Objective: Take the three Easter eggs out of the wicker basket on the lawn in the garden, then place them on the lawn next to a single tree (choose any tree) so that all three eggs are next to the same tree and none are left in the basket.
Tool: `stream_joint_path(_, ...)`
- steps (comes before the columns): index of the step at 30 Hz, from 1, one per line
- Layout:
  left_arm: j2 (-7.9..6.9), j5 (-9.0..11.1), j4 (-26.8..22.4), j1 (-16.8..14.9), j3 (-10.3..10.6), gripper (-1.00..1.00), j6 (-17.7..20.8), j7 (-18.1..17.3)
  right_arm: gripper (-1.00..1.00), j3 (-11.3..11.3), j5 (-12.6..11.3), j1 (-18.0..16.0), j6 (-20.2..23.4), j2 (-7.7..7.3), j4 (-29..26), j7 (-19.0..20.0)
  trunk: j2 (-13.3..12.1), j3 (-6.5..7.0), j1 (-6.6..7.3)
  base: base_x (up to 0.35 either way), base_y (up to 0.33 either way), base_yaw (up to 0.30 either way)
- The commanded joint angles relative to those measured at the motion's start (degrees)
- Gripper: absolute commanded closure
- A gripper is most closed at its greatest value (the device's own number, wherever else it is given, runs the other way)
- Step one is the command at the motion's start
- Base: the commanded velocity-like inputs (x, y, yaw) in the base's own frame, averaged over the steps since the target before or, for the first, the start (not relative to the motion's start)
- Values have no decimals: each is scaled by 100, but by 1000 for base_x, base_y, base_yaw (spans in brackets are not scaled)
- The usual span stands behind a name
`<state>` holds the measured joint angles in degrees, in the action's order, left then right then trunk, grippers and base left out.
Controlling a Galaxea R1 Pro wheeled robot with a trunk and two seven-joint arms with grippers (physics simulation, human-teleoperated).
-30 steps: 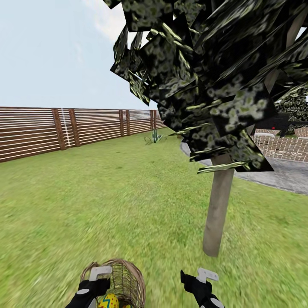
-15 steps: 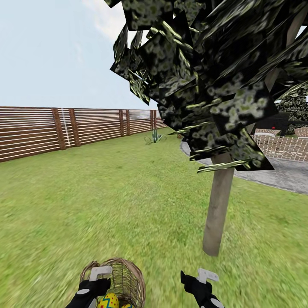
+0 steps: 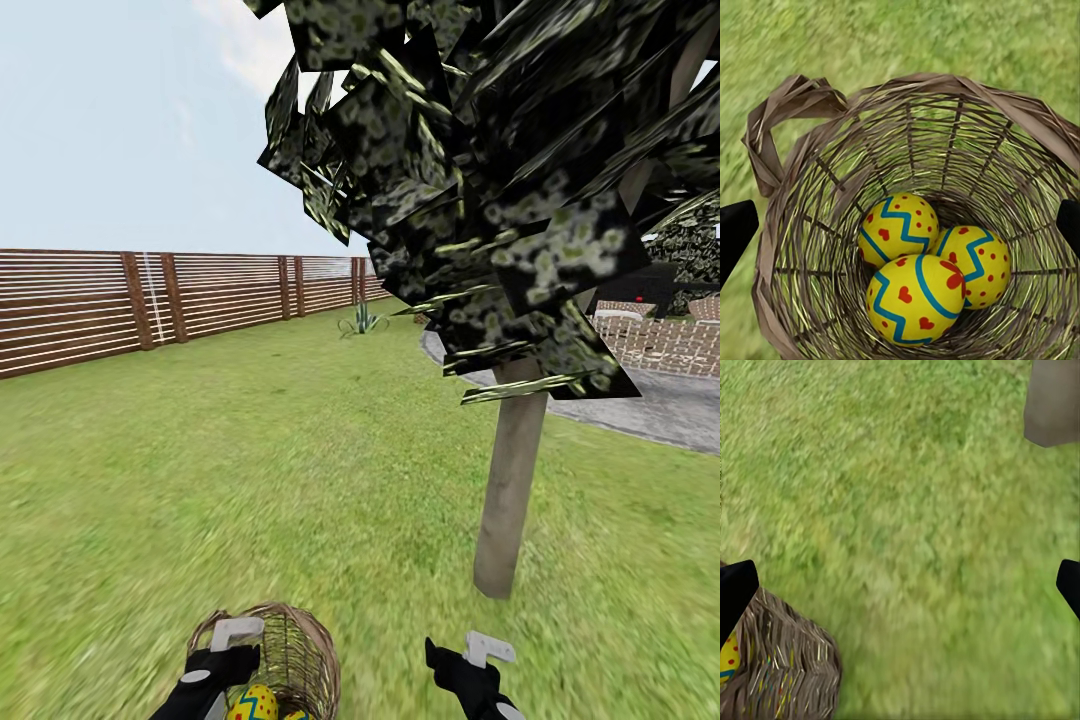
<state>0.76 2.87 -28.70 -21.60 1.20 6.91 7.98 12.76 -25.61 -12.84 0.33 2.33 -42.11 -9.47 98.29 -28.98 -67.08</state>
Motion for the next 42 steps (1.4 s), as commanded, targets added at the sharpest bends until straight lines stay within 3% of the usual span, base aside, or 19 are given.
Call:
stream_joint_path(1,-1,30,-12,-1,13,-100,32,28,-100,27,-49,-3,4,-5,-8,-44,3,-7,0,0,0,0)
stream_joint_path(15,0,30,-12,0,13,-100,33,28,-100,26,-49,-4,3,-5,-8,-44,3,-7,0,0,0,0)
stream_joint_path(17,14,32,-18,66,12,-100,48,78,-100,24,-43,61,-6,-57,-6,-31,3,-7,0,0,0,0)
stream_joint_path(21,32,36,-27,198,12,-100,67,145,-100,18,-29,191,-19,-135,-1,-3,164,-78,-87,0,0,0)
stream_joint_path(26,37,38,-29,266,12,-100,72,163,-100,17,-30,384,-24,-156,0,4,164,-78,-87,0,0,0)
stream_joint_path(30,38,36,-30,275,11,-100,74,167,-100,16,-31,399,-35,-163,-6,6,164,-78,-87,0,0,0)
stream_joint_path(36,38,31,-30,278,11,-100,74,169,-100,14,-32,404,-65,-163,-37,4,404,-186,-219,0,0,0)
stream_joint_path(42,38,34,-31,279,11,-100,69,169,-100,9,-32,405,-75,-163,-50,1,404,-186,-219,0,0,0)
